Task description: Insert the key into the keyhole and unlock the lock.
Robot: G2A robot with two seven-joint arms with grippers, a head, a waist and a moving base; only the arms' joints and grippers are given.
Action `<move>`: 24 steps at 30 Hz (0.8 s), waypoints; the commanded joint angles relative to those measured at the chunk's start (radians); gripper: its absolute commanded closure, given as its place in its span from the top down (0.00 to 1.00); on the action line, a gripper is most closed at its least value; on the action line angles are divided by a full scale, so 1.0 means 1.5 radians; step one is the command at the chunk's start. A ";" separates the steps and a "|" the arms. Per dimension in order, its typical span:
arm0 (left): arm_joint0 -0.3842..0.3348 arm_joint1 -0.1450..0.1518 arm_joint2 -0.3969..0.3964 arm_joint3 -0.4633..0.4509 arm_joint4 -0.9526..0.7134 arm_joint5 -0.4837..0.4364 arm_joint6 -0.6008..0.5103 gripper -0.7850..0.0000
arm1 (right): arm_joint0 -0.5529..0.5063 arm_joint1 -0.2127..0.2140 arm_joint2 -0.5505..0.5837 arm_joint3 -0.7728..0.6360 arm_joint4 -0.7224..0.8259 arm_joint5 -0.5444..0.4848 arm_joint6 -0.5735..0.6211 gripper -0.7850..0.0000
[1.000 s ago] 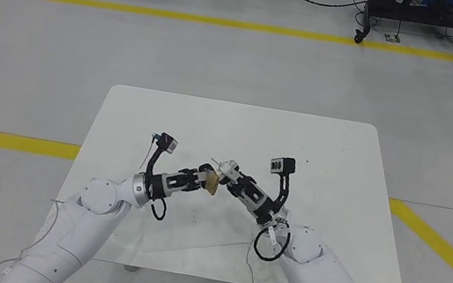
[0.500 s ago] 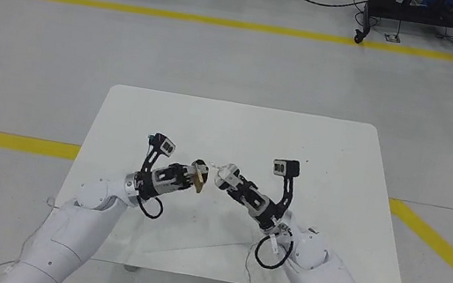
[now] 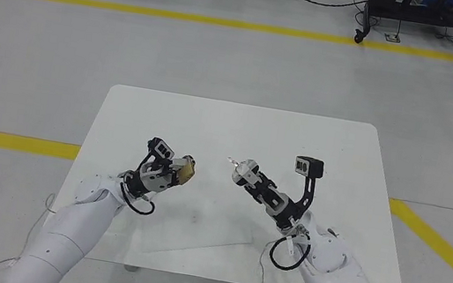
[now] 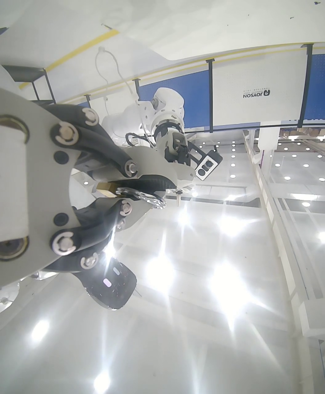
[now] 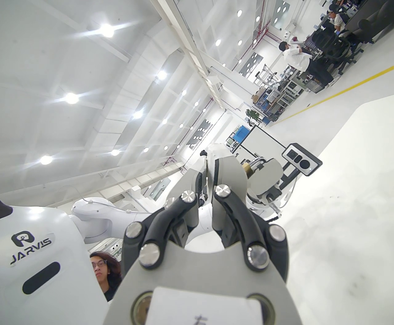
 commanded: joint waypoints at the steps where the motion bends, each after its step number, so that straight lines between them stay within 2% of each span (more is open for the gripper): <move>1: 0.000 0.000 0.000 0.000 -0.001 0.000 0.000 0.00 | 0.000 0.000 0.000 0.000 0.000 0.000 0.000 0.00; 12: 0.000 0.000 0.000 0.000 -0.001 0.000 0.000 0.00 | 0.000 0.000 0.002 0.001 -0.005 0.003 -0.003 0.00; 17: 0.000 0.000 0.000 0.000 -0.001 0.000 0.000 0.00 | 0.010 0.003 0.037 -0.023 -0.264 0.065 -0.091 0.00; 24: 0.000 0.000 0.000 0.000 -0.001 0.000 0.000 0.00 | -0.021 0.012 0.059 -0.160 -0.725 0.092 -0.196 0.00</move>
